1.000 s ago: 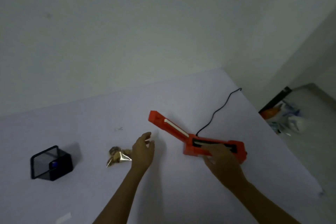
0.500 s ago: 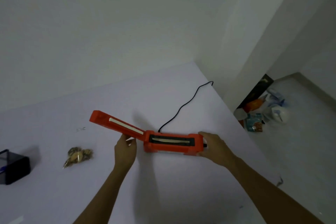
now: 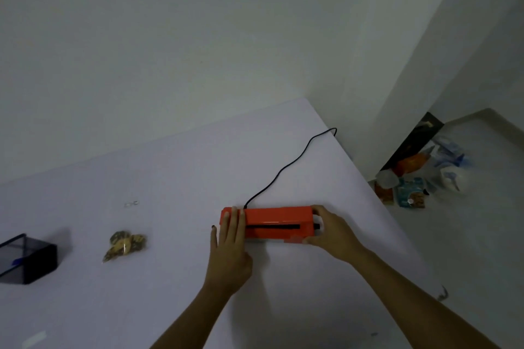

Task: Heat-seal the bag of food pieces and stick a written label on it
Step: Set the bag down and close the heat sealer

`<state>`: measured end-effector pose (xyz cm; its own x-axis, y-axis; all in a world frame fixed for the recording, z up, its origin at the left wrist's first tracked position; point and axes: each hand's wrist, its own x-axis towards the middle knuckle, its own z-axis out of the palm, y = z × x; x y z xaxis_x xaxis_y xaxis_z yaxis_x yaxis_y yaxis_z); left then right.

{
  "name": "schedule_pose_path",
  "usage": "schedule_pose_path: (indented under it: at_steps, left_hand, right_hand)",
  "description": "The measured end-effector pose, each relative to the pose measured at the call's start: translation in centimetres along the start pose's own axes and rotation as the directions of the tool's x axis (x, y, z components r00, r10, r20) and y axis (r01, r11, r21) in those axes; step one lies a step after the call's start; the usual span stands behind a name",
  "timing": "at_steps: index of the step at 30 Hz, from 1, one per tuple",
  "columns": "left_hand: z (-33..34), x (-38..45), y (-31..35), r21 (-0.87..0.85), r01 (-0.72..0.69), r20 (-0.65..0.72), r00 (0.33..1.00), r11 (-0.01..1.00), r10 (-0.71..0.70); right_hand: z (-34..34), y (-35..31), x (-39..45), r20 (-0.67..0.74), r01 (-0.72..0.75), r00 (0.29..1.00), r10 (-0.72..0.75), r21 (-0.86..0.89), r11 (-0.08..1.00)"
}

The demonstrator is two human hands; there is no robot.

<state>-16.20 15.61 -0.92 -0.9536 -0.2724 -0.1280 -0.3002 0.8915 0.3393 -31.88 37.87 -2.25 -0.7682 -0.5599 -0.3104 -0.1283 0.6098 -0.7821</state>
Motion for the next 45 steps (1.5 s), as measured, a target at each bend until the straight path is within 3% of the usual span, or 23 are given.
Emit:
schedule_pose_path:
  at_steps: [15, 24, 38, 42, 45]
  left_hand:
    - [-3.6, 8.2, -2.9, 0.049, 0.256, -0.023, 0.967, 0.965, -0.255]
    - [-6.8, 13.8, -6.0, 0.122, 0.287, -0.008, 0.958, 0.95, -0.288]
    - [-7.1, 15.5, -6.7, 0.142, 0.305, -0.024, 0.952, 0.942, -0.304]
    - [-7.1, 15.4, -6.4, 0.126, 0.316, -0.032, 0.949, 0.94, -0.315]
    - [-6.9, 14.0, -6.3, 0.065, 0.343, -0.06, 0.939, 0.937, -0.339]
  right_hand:
    - [-0.7, -5.3, 13.6, 0.109, 0.112, 0.988, -0.11, -0.018, 0.993]
    - [-0.2, -7.7, 21.7, 0.085, 0.122, 0.989, -0.122, 0.002, 0.993]
    - [0.2, -9.1, 23.1, 0.079, 0.131, 0.989, -0.128, -0.033, 0.991]
    - [0.6, -9.5, 21.9, 0.018, 0.094, 0.995, -0.093, -0.078, 0.993]
    - [2.0, -8.9, 19.3, -0.173, 0.031, 0.984, -0.04, -0.055, 0.998]
